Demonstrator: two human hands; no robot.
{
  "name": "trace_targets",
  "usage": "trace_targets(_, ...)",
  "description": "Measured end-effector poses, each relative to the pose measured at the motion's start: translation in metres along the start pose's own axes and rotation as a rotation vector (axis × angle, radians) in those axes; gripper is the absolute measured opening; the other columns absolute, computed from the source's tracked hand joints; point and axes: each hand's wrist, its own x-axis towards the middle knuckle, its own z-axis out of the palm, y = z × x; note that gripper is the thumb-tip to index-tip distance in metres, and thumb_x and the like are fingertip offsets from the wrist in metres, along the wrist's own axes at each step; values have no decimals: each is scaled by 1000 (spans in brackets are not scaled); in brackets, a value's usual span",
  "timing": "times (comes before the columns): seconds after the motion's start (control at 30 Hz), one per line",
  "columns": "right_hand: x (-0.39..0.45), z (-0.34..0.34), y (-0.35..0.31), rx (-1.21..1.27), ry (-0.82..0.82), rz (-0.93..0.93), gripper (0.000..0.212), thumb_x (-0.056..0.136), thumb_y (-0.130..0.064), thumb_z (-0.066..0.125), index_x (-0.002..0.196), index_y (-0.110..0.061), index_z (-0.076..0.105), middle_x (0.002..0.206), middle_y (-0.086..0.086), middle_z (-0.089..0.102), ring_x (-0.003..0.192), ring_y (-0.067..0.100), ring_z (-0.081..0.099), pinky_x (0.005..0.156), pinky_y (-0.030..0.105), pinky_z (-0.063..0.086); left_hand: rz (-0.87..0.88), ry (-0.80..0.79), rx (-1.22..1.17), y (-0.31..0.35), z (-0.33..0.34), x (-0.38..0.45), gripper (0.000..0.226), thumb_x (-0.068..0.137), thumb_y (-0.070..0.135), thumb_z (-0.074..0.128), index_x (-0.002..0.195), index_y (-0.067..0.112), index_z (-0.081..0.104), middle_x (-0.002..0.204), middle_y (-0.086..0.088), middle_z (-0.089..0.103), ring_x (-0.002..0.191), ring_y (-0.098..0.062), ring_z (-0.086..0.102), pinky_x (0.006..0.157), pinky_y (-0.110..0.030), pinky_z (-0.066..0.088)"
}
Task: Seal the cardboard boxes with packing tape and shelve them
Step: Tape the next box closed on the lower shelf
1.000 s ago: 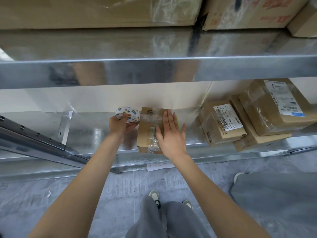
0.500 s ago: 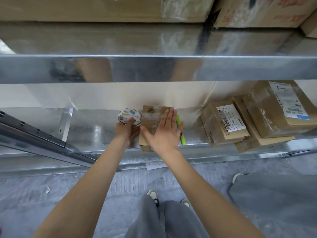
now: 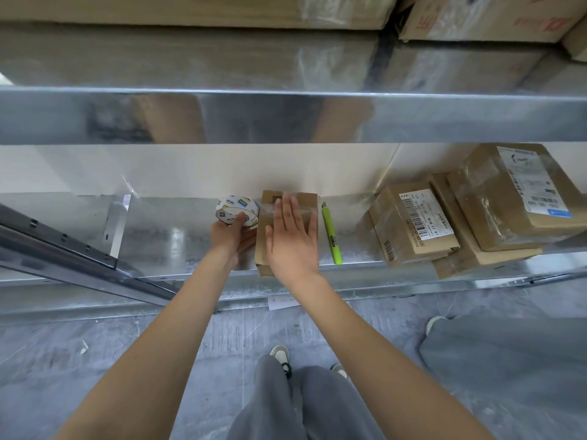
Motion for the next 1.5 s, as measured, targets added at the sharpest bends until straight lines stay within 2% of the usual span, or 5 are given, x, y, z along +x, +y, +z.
trace_targets(0.37,1,-26,-15,59,-335,92,81,88,-54,48,155,-35,5,162,7,-18,146,35,-23,101,79,-4,-78,-35,8,-18,-13,25,33,95,15,60,123,-2,60,117,-19,66,101,-32,67,89,-43,54)
trace_targets(0.6,-2,-38,4,220,-254,131,73,86,-51,51,151,-45,18,164,0,-2,149,29,-8,107,70,9,-127,-323,-130,-2,-18,-7,31,93,32,63,117,12,66,109,-10,71,90,-18,70,88,-33,55)
trace_targets(0.83,-1,-44,20,1194,-186,376,72,69,-37,58,140,-32,49,138,-7,55,129,11,48,110,37,39,321,-290,196,44,-26,-41,12,87,32,69,98,29,72,99,10,74,97,-10,69,88,-30,54)
trace_targets(1.27,-9,-35,16,1332,-235,462,48,90,-13,63,131,-33,48,112,-14,67,99,-8,60,73,6,45,791,-304,947,72,38,-61,44,89,62,52,121,33,58,111,18,58,99,-3,51,83,-25,36)
trace_targets(1.5,-8,-32,15,1358,-184,496,56,90,-10,63,138,-33,47,122,-8,66,109,4,59,86,13,43,953,-373,1192,92,44,-38,38,86,56,60,85,18,65,77,2,66,73,-20,63,65,-31,50)
